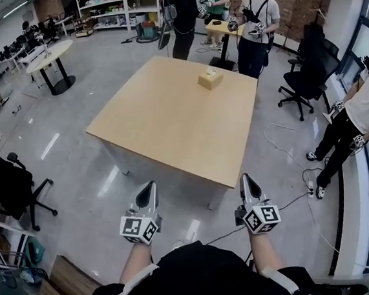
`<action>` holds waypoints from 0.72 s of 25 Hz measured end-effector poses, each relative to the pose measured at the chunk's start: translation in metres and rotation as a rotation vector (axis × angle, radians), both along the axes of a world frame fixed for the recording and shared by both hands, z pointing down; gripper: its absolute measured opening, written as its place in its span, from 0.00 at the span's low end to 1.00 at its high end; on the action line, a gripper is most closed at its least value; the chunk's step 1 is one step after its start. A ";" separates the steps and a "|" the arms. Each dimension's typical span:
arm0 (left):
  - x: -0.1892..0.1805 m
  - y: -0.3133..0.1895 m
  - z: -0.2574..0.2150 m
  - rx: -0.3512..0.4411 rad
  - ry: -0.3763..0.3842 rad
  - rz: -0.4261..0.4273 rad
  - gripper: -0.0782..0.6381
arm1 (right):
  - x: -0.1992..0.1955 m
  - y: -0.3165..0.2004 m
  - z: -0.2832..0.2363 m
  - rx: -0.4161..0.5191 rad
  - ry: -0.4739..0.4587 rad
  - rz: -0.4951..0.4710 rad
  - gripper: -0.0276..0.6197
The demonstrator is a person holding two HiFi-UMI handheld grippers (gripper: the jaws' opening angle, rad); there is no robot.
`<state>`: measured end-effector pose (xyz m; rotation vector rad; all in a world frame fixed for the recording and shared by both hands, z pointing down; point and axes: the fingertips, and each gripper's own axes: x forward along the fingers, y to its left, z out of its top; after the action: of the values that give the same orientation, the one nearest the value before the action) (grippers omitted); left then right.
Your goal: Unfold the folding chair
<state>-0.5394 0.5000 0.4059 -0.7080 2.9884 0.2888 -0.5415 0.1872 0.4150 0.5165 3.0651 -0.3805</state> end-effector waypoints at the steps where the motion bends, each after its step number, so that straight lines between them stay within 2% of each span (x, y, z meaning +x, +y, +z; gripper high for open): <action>1: -0.002 -0.001 0.001 0.000 0.002 0.008 0.11 | 0.002 -0.005 0.001 -0.001 0.003 0.015 0.05; 9: -0.017 -0.039 -0.002 0.013 0.013 0.130 0.11 | 0.024 -0.052 -0.002 -0.007 -0.009 0.174 0.05; 18: -0.018 -0.124 -0.004 0.024 -0.001 0.347 0.11 | 0.088 -0.124 -0.001 0.015 -0.010 0.393 0.05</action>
<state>-0.5579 0.3762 0.4015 -1.2217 2.8412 0.3372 -0.4540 0.0634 0.4145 -0.0880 3.0573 -0.3388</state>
